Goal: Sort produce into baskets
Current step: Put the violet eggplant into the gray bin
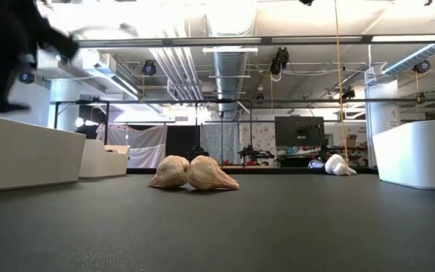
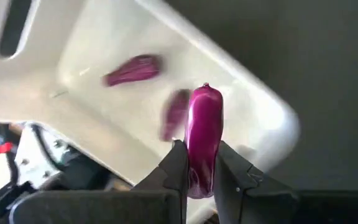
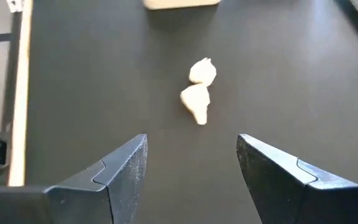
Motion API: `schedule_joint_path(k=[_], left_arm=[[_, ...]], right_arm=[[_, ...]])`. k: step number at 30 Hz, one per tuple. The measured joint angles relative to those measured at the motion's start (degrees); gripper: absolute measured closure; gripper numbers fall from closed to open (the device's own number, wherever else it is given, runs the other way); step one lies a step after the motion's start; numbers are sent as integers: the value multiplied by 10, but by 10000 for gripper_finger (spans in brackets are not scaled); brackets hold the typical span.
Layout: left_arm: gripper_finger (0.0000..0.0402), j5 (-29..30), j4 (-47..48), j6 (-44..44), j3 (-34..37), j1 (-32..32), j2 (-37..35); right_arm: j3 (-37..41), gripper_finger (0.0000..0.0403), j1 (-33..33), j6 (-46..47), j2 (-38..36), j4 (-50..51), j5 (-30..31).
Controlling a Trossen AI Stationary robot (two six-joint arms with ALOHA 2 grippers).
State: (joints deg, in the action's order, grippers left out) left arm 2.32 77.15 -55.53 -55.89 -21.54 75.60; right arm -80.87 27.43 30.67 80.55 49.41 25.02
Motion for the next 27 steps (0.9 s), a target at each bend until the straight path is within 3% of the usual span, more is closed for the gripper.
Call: schedule_joint_path(k=[6,15,22,27], left_arm=[[374,3,-81,25,100,112,-15],[360,4,-144,8,186,175,-15],[260,-2,-130,9,176,175,-18],[186,15,-53,6,89,150,-39]], right_arm=[[15,161,47,68,1,2,1],[18,156,78,107,3,2,5],[18,146,78,103,3,2,6],[18,140,78,93,3,3,6]])
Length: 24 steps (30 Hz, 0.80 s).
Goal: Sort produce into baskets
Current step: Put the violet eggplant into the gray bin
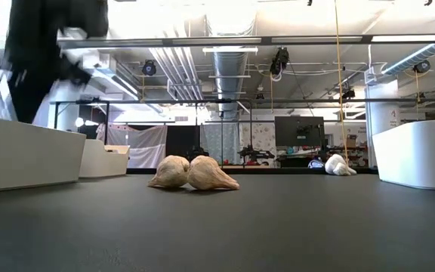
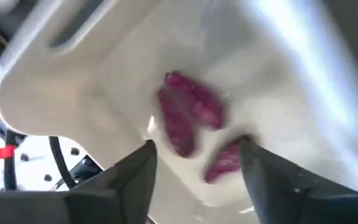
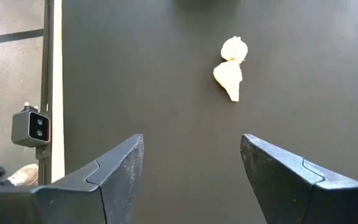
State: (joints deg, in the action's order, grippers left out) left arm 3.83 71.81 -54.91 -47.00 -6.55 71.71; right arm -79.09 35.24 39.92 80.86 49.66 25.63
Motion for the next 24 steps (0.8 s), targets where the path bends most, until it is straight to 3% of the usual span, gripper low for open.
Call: schedule_joint_path(k=[5,10,16,20,24], left_arm=[[169,18,-17,-72,-140,-114,-25],[179,-1,-18,-167,-227,-262,17],[187,-139,-22,-262,-245,-412,136],[190,-243,-53,-273,-225,-459,211],[188,-289,-106,-273,-214,-477,266]], right_arm=[[0,142,0,-1,0,1,7],[0,140,-1,-7,0,1,22],[0,135,-5,-19,0,0,30],[0,138,-8,-31,0,-7,31],[0,137,-8,-25,0,-7,30]])
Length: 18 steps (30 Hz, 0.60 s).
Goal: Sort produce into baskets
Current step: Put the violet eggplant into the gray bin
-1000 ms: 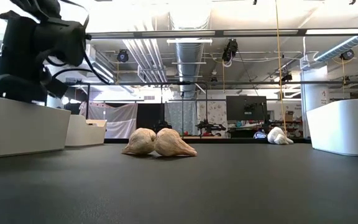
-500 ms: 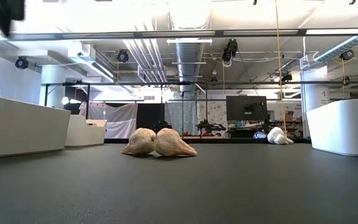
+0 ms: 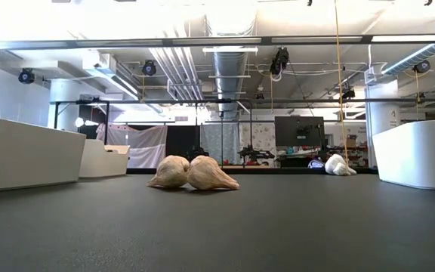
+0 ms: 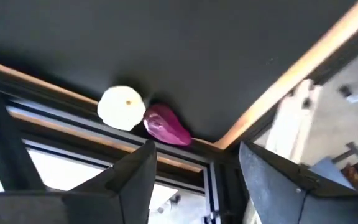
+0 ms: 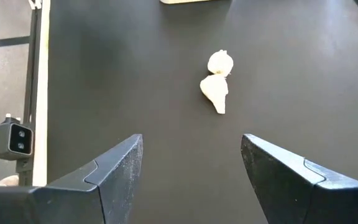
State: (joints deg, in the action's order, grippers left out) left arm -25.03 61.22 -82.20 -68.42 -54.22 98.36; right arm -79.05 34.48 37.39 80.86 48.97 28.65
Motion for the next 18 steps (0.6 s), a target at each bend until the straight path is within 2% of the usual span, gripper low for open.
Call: schedule_joint_path(k=[4,10,14,18], left_arm=[[176,-27,-11,0,12,-8,33],[156,-49,-20,-37,47,-20,37],[155,-70,-77,-56,74,-24,36],[162,-75,-85,-69,90,-33,36]], right_arm=[[0,136,4,28,0,0,-6],[0,145,21,47,0,0,-17],[0,149,27,55,0,1,-17],[0,148,30,57,0,1,-18]])
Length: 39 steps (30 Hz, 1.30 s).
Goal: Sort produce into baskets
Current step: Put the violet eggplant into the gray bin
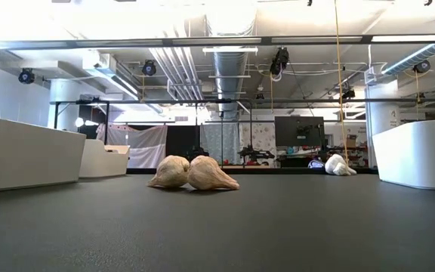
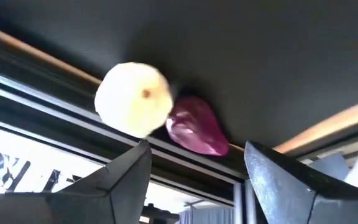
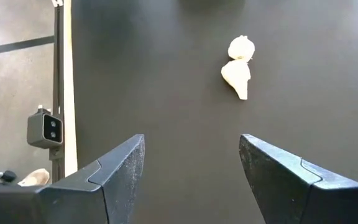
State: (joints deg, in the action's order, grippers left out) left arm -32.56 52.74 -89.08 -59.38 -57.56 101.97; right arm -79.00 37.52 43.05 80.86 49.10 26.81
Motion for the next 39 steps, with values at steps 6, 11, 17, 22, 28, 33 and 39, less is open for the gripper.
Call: schedule_joint_path(k=[6,11,17,22,28,33,39], left_arm=[[179,-6,-45,-15,28,-1,0],[215,-14,-67,-26,41,0,0],[298,-9,-74,-23,44,0,0],[365,4,-71,-11,40,0,0],[386,71,-6,32,-26,25,-36],[385,138,66,132,-121,68,-73],[385,268,274,239,-177,179,-112]], right_arm=[[0,149,0,-4,0,1,-2],[0,147,0,-6,0,4,-2],[0,151,0,-11,0,5,-2],[0,151,0,-16,0,6,-2],[0,153,0,-16,0,19,-2],[0,149,0,-16,0,20,-2],[0,154,0,-7,0,20,-2]])
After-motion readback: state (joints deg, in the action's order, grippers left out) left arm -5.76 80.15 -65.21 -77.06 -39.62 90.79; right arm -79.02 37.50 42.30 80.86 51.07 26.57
